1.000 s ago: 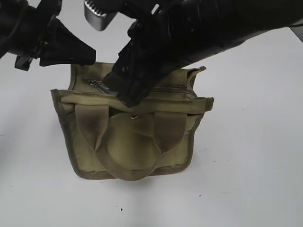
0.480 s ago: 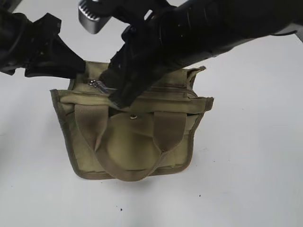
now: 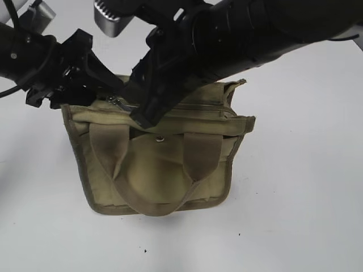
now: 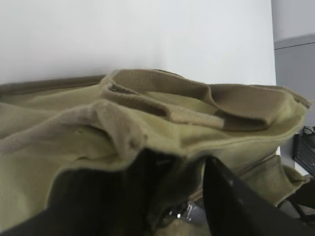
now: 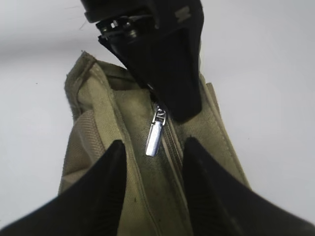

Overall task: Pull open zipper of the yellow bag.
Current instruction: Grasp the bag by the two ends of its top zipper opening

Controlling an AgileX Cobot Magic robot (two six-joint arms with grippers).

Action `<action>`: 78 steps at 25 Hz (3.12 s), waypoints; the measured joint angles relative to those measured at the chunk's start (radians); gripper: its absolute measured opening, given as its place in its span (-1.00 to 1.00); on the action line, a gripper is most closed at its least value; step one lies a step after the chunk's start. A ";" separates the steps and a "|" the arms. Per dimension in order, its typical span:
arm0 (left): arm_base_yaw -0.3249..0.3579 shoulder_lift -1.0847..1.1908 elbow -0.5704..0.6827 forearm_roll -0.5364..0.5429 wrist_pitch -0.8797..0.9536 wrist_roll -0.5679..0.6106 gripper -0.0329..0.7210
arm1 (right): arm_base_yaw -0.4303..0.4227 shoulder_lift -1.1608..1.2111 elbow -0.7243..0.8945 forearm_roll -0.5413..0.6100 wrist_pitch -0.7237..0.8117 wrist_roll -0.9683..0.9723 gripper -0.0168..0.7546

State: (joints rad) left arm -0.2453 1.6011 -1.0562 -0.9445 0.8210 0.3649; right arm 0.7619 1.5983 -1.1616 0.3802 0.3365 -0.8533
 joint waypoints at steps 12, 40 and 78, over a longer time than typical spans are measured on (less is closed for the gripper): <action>0.000 0.000 -0.046 -0.047 0.056 0.096 -0.88 | 0.000 0.000 0.000 0.003 0.007 0.000 -0.15; 0.000 -0.031 -0.048 -0.097 0.089 0.099 -0.88 | 0.002 0.116 -0.003 0.049 -0.078 0.025 -0.33; 0.000 -0.040 -0.045 -0.141 0.104 0.100 -0.88 | -0.366 -0.100 -0.006 -0.220 0.605 0.404 -0.75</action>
State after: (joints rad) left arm -0.2457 1.5612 -1.1017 -1.0853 0.9246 0.4650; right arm 0.3954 1.4980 -1.1675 0.1606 0.9417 -0.4496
